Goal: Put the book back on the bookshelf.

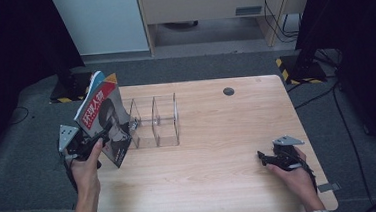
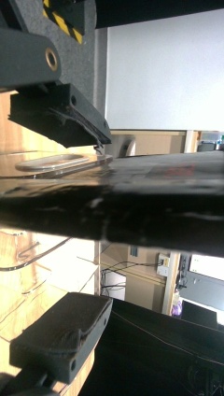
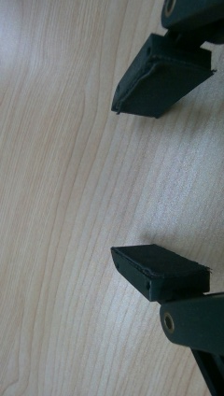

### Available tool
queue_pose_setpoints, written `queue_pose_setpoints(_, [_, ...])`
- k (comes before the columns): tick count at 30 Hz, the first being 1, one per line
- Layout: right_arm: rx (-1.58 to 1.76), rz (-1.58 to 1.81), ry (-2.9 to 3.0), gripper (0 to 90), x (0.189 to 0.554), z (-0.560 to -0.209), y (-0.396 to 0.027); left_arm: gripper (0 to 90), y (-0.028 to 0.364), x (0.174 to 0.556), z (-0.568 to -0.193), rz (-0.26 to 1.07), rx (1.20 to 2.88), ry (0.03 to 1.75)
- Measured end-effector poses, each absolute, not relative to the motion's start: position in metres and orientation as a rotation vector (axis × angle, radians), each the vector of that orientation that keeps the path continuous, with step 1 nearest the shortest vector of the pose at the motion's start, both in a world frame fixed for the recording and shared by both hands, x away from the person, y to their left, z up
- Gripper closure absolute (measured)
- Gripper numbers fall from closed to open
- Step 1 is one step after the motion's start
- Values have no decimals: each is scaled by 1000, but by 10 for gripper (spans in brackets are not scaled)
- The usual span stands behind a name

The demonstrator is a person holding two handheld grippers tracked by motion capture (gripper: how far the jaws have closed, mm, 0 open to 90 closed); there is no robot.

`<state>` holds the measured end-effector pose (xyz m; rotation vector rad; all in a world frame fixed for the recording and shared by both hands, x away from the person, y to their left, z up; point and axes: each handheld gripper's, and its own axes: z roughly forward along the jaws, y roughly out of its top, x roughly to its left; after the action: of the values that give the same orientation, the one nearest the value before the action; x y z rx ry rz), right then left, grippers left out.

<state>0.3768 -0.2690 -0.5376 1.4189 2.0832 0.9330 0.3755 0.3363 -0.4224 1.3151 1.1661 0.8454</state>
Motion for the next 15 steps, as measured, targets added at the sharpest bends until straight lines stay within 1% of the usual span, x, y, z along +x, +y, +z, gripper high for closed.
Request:
queue_pose_setpoints(5, [1419, 933, 2084, 255, 377, -538, -269, 149, 336, 373, -423, 867, 1326, 1174])
queue_pose_setpoints(15, [1422, 933, 2085, 252, 377, -537, -269, 132, 337, 368, -428, 861, 1326, 1195])
